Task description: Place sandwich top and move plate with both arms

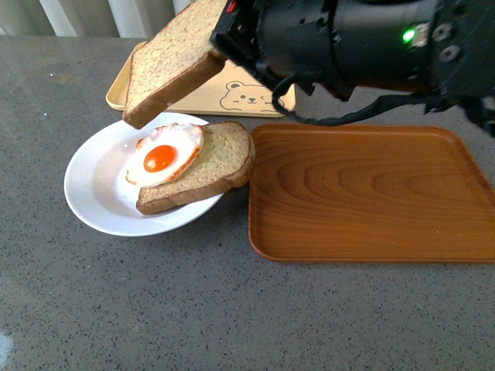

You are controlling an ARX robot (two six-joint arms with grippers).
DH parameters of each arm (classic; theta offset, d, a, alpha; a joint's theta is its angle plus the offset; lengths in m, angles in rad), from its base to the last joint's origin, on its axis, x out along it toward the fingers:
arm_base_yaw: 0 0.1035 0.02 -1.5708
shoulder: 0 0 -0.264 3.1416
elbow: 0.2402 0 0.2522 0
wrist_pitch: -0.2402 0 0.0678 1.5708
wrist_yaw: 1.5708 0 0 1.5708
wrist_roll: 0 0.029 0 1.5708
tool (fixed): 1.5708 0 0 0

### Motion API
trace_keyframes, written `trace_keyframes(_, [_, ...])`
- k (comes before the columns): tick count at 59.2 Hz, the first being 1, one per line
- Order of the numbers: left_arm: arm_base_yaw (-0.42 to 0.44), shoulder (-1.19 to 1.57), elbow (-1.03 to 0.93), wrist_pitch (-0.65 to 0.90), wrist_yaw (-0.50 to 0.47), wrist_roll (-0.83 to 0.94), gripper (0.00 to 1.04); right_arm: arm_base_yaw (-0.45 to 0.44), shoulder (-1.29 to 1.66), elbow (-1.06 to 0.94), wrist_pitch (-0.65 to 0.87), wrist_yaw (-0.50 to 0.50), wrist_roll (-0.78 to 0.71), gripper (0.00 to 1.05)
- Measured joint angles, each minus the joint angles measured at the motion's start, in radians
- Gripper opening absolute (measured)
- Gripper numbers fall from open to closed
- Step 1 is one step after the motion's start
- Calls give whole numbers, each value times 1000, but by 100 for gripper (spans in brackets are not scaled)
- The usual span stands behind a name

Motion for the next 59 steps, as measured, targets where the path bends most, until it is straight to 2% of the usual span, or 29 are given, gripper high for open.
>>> trace_keyframes(21, [0,0,0,0,0,0,96,49,86,14,42,53,79,3])
trace_keyframes(39, [0,0,0,0,0,0,96,83,134,7,42,72,90,3])
trace_keyframes(59, [0,0,0,0,0,0,96,88,143,-24,42,102,109,3])
